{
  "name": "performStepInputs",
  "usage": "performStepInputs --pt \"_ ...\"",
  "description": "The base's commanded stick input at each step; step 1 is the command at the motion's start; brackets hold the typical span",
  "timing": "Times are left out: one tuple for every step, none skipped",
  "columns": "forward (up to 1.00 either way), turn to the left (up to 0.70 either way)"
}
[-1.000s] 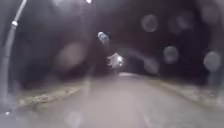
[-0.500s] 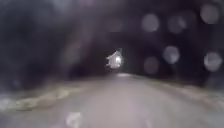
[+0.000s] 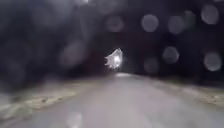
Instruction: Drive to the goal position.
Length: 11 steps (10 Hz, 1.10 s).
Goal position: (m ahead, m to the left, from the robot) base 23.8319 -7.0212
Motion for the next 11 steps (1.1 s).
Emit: performStepInputs --pt "1.0 0.0" --pt "1.0 0.0" --pt "1.0 0.0" --pt "1.0 0.0" --pt "1.0 0.0" --pt "1.0 0.0" --pt "1.0 0.0" --pt "1.0 0.0" --pt "1.0 0.0" --pt "1.0 0.0" --pt "1.0 0.0"
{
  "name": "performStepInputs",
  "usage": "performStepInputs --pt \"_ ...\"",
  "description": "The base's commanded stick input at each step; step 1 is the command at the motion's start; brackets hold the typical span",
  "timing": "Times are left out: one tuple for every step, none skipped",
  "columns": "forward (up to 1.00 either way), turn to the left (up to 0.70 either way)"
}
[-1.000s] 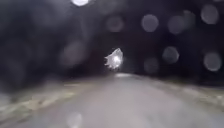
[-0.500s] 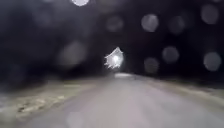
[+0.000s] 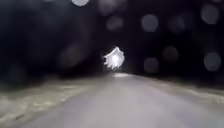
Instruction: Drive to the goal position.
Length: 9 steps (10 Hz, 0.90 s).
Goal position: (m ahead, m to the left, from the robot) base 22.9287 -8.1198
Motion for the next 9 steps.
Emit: performStepInputs --pt "1.0 0.0" --pt "1.0 0.0" --pt "1.0 0.0" --pt "1.0 0.0" --pt "1.0 0.0" --pt "1.0 0.0" --pt "1.0 0.0" --pt "1.0 0.0" --pt "1.0 0.0"
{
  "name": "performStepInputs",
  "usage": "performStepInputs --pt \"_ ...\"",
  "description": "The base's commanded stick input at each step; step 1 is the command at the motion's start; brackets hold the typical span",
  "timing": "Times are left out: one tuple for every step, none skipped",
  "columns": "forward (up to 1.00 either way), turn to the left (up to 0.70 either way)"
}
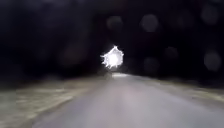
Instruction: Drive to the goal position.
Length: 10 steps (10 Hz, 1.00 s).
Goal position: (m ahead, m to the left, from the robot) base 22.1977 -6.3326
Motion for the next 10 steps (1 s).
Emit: performStepInputs --pt "1.0 -0.06" --pt "1.0 -0.17" --pt "1.0 -0.39" --pt "1.0 -0.32" --pt "1.0 -0.08" --pt "1.0 0.0" --pt "1.0 0.0" --pt "1.0 0.0" --pt "1.0 0.0" --pt "1.0 0.0"
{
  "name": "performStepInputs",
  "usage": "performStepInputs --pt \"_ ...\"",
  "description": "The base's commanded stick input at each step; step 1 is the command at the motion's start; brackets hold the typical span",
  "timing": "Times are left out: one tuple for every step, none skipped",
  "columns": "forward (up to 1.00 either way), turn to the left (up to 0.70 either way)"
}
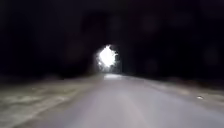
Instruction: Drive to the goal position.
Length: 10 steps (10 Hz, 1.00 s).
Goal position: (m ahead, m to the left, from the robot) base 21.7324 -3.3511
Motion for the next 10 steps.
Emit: performStepInputs --pt "1.0 0.0" --pt "1.0 0.0" --pt "1.0 0.0" --pt "1.0 0.0" --pt "1.0 0.0" --pt "1.0 0.0" --pt "1.0 0.0" --pt "1.0 0.0" --pt "1.0 0.0" --pt "1.0 0.0"
